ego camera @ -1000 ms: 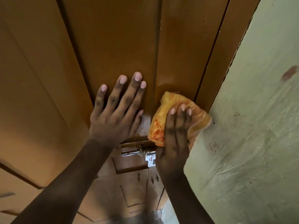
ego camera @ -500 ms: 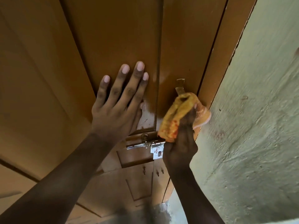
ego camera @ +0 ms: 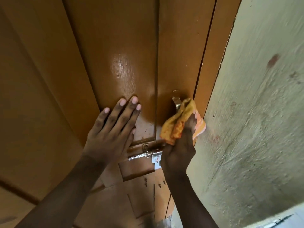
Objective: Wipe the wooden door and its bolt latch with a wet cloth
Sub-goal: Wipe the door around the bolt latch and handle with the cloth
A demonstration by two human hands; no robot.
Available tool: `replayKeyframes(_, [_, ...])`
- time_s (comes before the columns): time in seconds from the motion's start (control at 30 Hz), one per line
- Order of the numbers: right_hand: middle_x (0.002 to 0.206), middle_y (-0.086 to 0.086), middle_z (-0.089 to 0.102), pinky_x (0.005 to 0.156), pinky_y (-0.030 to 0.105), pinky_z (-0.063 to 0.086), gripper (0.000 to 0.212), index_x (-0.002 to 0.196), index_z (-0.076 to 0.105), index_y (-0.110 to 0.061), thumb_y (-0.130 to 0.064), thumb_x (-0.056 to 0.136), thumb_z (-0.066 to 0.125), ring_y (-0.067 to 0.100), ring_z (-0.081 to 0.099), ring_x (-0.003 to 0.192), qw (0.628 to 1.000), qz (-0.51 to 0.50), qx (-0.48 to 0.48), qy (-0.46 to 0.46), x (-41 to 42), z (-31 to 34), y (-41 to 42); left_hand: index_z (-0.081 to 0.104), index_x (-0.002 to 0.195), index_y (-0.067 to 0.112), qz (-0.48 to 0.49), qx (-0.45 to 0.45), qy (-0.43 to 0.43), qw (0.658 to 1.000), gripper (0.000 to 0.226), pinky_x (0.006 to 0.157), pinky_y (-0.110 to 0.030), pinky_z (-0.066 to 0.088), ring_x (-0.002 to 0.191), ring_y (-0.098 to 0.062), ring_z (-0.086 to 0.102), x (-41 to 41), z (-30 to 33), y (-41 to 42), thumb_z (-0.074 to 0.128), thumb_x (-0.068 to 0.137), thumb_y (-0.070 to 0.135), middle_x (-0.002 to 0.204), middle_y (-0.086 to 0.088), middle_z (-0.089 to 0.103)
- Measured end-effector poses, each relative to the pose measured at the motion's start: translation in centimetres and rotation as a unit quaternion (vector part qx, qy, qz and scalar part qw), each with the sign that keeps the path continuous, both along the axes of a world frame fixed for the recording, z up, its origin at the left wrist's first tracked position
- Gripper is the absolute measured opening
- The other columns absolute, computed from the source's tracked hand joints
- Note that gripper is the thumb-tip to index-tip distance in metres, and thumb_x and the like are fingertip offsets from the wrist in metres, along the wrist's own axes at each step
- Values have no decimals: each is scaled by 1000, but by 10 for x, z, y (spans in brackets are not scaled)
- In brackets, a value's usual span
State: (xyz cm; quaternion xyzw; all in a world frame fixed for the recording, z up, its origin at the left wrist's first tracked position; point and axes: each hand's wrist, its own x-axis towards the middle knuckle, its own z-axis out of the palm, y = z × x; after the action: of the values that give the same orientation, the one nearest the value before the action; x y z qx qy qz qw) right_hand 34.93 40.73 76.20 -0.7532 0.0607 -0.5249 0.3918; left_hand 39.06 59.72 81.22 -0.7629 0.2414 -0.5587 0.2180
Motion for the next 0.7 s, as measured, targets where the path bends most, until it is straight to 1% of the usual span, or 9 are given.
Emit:
replayKeyframes(0.13, [154, 27, 36, 97, 59, 55, 43, 148, 32, -2, -19, 109, 37, 52, 40, 140, 995, -26, -100, -16, -1, 2, 8, 29, 163, 12, 5, -7, 7, 1000, 71, 124, -44, 15, 155, -28, 29, 0, -1, 0, 48, 103, 44, 170, -9, 26])
replayKeyframes(0.2, [147, 28, 46, 96, 44, 56, 44, 148, 32, -7, -27, 110, 34, 52, 56, 126, 993, -20, -119, 3, -13, -14, 4, 29, 164, 13, 5, -3, 8, 1000, 71, 124, -44, 14, 156, -28, 27, -1, 0, 0, 47, 103, 44, 170, -9, 25])
replayKeyframes(0.3, [124, 28, 68, 68, 20, 58, 44, 149, 30, -17, -26, 107, 40, 39, 74, 82, 999, -6, -43, 28, -19, -17, 5, 27, 164, 13, 10, -1, 10, 1000, 69, 124, -44, 13, 156, -29, 27, -3, -1, 0, 44, 105, 43, 171, -9, 24])
replayKeyframes(0.4, [131, 28, 64, 77, -2, 43, 58, 151, 30, -10, -8, 98, 54, 37, 73, 92, 1000, -3, 15, 22, -9, 0, 15, 25, 165, 12, 7, -3, 18, 1000, 68, 123, -44, 12, 155, -29, 26, -4, -1, -1, 43, 105, 41, 171, -9, 23])
replayKeyframes(0.47, [144, 30, 53, 82, 3, 49, 53, 149, 35, -2, -6, 99, 53, 44, 69, 106, 1000, -10, -6, 14, -7, 3, 20, 24, 165, 12, 10, -4, 20, 1000, 69, 123, -45, 13, 156, -29, 25, -5, 0, 0, 43, 105, 41, 171, -9, 21])
replayKeyframes(0.53, [146, 28, 52, 70, 10, 54, 46, 147, 37, -1, -18, 105, 44, 36, 72, 92, 999, -11, -29, 17, -13, -2, 20, 23, 165, 13, 16, -6, 11, 1000, 69, 123, -44, 13, 156, -28, 24, -6, -1, 0, 44, 105, 41, 172, -9, 21])
replayKeyframes(0.6, [122, 17, 69, 64, -2, 43, 43, 141, 48, 4, -17, 104, 48, 13, 65, 71, 999, -19, 3, 27, -17, -5, 18, 23, 165, 13, 19, -8, 8, 1000, 70, 124, -44, 12, 158, -29, 22, -7, -1, -1, 44, 105, 41, 172, -8, 21])
replayKeyframes(0.67, [87, 1, 69, 60, -4, 40, 35, 122, 64, 8, -14, 97, 52, 9, 63, 62, 993, -37, 94, 55, -17, 3, 19, 23, 165, 13, 11, -11, 24, 1000, 71, 123, -45, 13, 158, -29, 22, -8, 1, -1, 45, 104, 41, 172, -8, 20])
replayKeyframes(0.7, [80, -2, 66, 58, -2, 41, 31, 113, 67, 6, -15, 96, 51, 7, 62, 61, 986, -49, 147, 60, -17, 11, 22, 23, 165, 13, 19, -8, 28, 999, 71, 123, -45, 15, 157, -29, 23, -8, 2, -1, 45, 105, 41, 172, -8, 20])
